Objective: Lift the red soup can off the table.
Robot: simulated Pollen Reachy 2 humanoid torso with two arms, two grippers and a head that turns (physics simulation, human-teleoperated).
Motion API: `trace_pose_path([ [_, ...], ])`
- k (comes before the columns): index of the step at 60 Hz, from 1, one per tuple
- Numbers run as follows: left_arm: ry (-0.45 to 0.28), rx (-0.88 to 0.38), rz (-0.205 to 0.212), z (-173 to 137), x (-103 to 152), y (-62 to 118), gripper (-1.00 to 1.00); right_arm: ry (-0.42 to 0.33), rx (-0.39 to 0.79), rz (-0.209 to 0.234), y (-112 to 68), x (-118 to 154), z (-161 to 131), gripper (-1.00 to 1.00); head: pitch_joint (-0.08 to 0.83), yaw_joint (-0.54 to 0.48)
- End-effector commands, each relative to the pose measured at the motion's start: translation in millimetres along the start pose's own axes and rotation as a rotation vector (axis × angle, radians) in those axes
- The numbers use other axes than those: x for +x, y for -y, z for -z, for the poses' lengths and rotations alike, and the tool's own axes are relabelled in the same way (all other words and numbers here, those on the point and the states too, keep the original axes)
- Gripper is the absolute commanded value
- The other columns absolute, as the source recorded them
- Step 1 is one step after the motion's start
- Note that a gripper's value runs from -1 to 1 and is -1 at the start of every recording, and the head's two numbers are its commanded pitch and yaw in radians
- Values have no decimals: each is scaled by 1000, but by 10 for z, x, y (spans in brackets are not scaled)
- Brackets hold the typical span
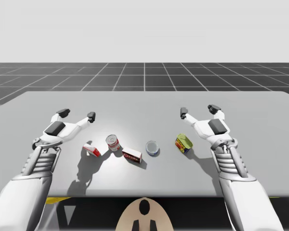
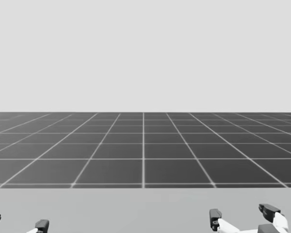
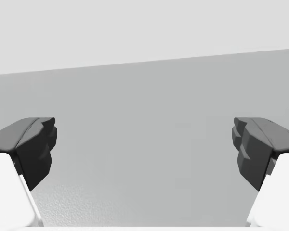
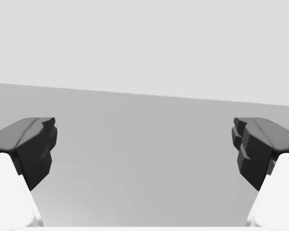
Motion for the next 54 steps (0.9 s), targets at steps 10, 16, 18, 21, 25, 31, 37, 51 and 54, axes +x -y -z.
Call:
trace_pose_path([
  [10, 1, 6, 8, -2, -2, 12, -1000, -10, -2, 15, 24, 32, -21, -1000, 13, -10],
  [16, 1, 6, 12, -1, -6, 14, -1000, -13, -21, 14, 39, 23, -10, -1000, 58, -9],
  [18, 0, 7, 12, 0, -7, 15, -1000, -13, -23, 13, 40, 21, -9, -1000, 90, -9],
  [21, 1, 7, 13, -3, -5, 14, -1000, -13, -25, 11, 35, 21, -11, -1000, 134, -9],
  [25, 2, 7, 12, -2, -3, 7, -1000, -13, -24, 7, 32, 16, -9, -1000, 200, -8],
  [31, 2, 8, 13, -2, -4, 5, -1000, -14, -26, 5, 36, 11, -4, -1000, 300, -1],
  [37, -1, 8, 17, 1, -12, 9, -1000, -11, -29, 4, 44, 18, -3, -1000, 384, 8],
  [51, -2, 9, 22, 17, -18, 0, -1000, -9, -33, 0, 57, 34, 1, -1000, 530, 67],
  [54, -3, 9, 23, 20, -21, 1, -1000, -9, -32, 0, 57, 36, -1, -1000, 560, 103],
])
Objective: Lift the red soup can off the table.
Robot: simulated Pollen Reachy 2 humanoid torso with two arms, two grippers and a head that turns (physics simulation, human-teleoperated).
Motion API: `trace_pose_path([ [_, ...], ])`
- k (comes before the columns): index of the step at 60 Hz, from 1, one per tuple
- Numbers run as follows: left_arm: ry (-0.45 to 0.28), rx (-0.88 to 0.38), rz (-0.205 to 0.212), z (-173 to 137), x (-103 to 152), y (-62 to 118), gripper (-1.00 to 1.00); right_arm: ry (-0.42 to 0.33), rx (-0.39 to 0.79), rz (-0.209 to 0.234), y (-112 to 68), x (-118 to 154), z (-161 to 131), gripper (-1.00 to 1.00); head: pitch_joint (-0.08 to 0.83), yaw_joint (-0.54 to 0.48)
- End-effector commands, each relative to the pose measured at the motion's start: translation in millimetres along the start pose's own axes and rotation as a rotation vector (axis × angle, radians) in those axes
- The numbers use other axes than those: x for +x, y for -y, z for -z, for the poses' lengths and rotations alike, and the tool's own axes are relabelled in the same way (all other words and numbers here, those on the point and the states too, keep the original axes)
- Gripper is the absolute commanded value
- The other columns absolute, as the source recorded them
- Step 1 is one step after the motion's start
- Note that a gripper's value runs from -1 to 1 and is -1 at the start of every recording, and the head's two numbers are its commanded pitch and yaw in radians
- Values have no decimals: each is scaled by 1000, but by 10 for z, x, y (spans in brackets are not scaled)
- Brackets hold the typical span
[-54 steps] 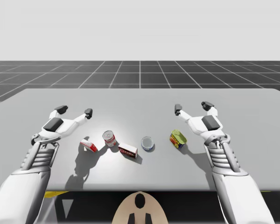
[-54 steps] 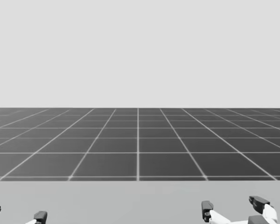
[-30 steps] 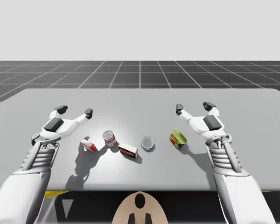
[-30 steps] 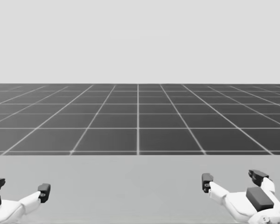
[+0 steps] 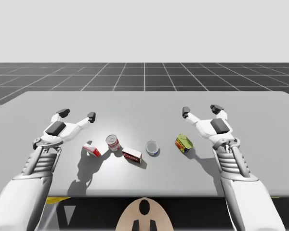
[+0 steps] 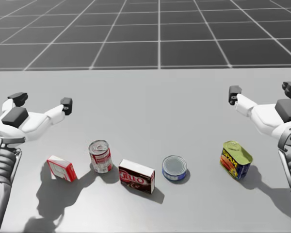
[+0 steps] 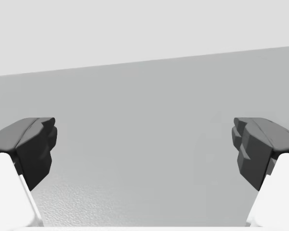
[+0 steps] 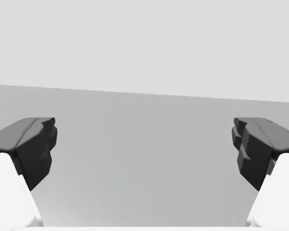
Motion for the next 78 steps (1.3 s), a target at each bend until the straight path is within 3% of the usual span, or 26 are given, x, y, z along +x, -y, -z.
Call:
trace_pose_path([
  [1, -1, 0, 4, 10, -6, -2, -1000, 1, -1, -2, 6, 9, 0, -1000, 566, 110],
  [14, -1, -6, 8, 20, -18, 8, -1000, -2, 1, -3, 5, 9, -11, -1000, 652, 242],
  [27, 7, -36, 3, -14, 25, 61, -1000, -6, 2, -4, -8, -3, -13, -1000, 667, 265],
  [35, -36, -170, -28, -163, 160, 146, -1000, -5, 1, -6, -10, -8, -10, -1000, 663, 265],
  [46, -151, -346, 20, -487, 303, 166, -1000, -11, -6, -9, -16, -29, -7, -1000, 660, 261],
  [57, -231, -512, 94, -750, 202, 136, -1000, -13, -9, -15, -17, -41, 0, -1000, 652, 269],
  [69, -306, -662, 131, -823, 7, 192, -1000, -11, -11, -15, -10, -40, 8, -1000, 652, 273],
  [78, -346, -734, 129, -738, -165, 308, -1000, -11, -11, -15, -8, -41, 12, -1000, 657, 273],
])
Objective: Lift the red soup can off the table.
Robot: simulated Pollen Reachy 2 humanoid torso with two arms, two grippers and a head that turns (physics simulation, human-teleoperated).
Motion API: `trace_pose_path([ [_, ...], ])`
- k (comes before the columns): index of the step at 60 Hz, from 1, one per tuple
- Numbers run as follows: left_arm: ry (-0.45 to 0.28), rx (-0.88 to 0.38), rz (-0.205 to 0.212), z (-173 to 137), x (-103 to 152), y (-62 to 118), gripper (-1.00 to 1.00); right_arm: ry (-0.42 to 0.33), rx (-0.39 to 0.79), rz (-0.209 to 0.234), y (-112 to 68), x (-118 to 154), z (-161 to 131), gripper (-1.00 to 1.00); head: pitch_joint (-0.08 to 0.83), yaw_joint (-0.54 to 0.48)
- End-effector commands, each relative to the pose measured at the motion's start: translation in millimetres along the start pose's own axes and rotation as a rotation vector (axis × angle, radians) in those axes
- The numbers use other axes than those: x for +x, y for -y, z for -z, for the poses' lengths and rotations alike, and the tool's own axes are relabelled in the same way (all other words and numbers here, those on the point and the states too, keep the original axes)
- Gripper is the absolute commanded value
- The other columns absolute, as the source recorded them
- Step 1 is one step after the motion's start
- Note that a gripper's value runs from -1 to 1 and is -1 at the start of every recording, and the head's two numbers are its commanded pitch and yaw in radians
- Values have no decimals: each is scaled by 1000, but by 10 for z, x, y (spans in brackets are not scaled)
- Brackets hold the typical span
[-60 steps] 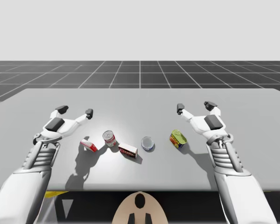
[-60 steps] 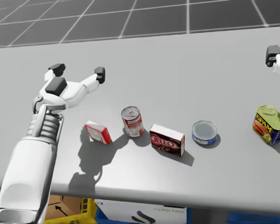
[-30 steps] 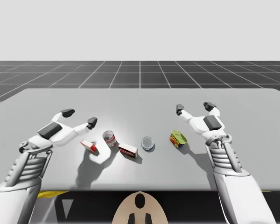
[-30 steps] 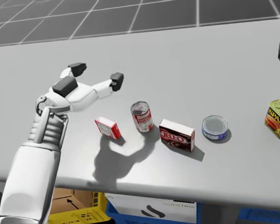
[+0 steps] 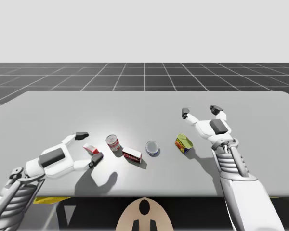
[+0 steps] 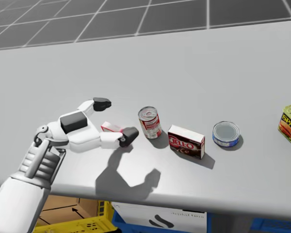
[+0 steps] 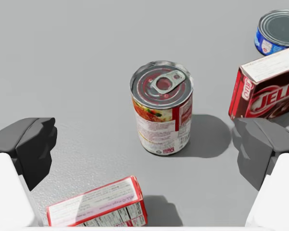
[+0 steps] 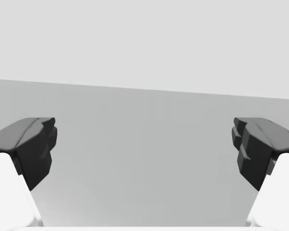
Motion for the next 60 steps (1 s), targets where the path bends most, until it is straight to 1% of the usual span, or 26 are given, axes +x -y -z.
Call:
trace_pose_path([
  [1, -49, -100, 14, 142, -123, 64, -1000, 0, -1, 0, 2, 0, 4, -1000, 657, 273],
  [12, -70, -116, 5, 418, -147, 52, -1000, 2, -2, 1, -1, 0, 12, -1000, 662, 271],
  [16, -80, -113, -7, 532, -151, 17, -1000, 2, -2, 1, 13, -2, 20, -1000, 663, 270],
  [37, -109, -112, -42, 916, -145, -61, -1000, 2, -2, 2, 22, -3, 19, -1000, 670, 263],
  [44, -121, -112, -46, 999, -169, -67, -1000, 4, -4, 7, 24, 3, 24, -1000, 672, 261],
  [51, -126, -120, -54, 1008, -200, -79, -1000, 6, -5, 8, 35, 11, 18, -1000, 672, 258],
  [52, -127, -119, -55, 1003, -207, -79, -804, 6, -4, 8, 36, 11, 18, -1000, 672, 258],
  [53, -127, -117, -55, 1001, -211, -79, -560, 7, -4, 8, 37, 10, 18, -1000, 672, 258],
  [54, -127, -117, -55, 1001, -211, -79, -560, 7, -4, 8, 37, 10, 18, -1000, 672, 258],
  [55, -127, -116, -54, 996, -217, -78, -29, 7, -5, 7, 37, 11, 17, -1000, 671, 258],
  [56, -127, -119, -55, 993, -223, -76, 771, 7, -5, 8, 38, 11, 17, -1000, 671, 257],
  [57, -127, -120, -54, 990, -228, -74, 954, 8, -5, 8, 39, 12, 18, -1000, 670, 258],
  [60, -128, -118, -49, 987, -237, -69, 1000, 8, -6, 9, 42, 12, 19, -1000, 666, 258],
])
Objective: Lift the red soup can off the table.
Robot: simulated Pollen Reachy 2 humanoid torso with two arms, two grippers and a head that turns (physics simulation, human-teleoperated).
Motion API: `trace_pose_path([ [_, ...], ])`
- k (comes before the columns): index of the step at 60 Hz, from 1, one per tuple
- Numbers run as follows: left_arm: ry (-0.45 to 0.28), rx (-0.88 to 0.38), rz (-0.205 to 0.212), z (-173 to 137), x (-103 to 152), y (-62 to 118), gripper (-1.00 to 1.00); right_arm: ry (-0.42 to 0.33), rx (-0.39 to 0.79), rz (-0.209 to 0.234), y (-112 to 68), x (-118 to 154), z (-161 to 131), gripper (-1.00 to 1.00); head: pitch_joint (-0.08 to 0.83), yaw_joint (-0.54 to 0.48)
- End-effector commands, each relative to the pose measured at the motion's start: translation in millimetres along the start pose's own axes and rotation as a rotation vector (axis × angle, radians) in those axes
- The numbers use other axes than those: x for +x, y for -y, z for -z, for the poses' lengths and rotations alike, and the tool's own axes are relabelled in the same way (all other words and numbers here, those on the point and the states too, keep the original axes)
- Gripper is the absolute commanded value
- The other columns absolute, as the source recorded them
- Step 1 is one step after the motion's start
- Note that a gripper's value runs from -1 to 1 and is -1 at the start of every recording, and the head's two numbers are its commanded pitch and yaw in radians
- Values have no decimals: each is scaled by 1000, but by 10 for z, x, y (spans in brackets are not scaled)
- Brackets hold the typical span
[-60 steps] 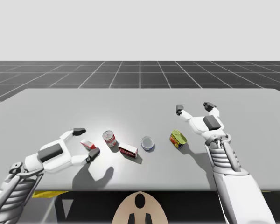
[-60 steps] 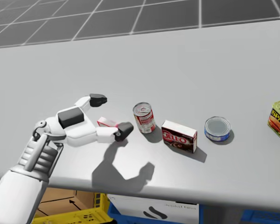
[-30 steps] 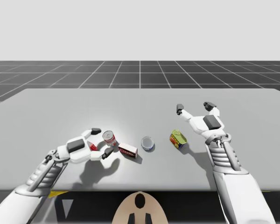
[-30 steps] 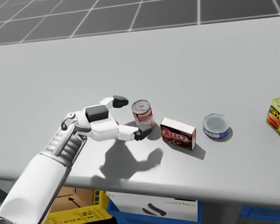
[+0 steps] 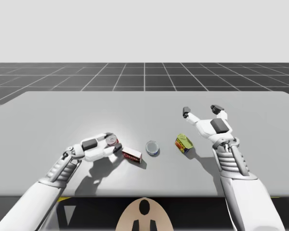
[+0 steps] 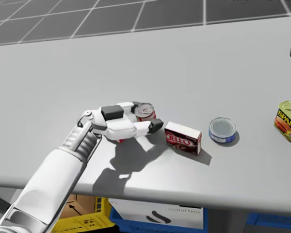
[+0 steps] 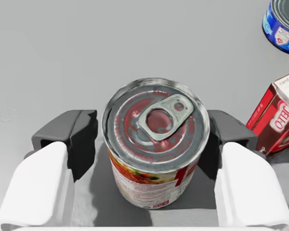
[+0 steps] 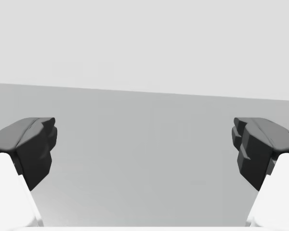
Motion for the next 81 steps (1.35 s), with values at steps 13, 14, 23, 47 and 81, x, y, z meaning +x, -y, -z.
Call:
trace_pose_path([
  [13, -9, 3, 27, 14, -69, 19, 1000, 6, -8, 4, 21, 11, 2, -1000, 554, 260],
  [14, -10, 3, 28, 14, -71, 19, 1000, 6, -9, 4, 22, 12, 2, -1000, 545, 260],
  [23, -19, 2, 41, 22, -90, 35, 1000, 12, -14, 7, 38, 20, 2, -1000, 413, 259],
  [47, 18, 46, 107, -189, 176, 101, 1000, 12, -24, -4, 59, 22, 15, -1000, 317, 259],
  [81, 367, 301, 192, -1072, 1715, 136, 1000, 35, -62, -70, 22, -1, 33, -1000, 307, 268],
])
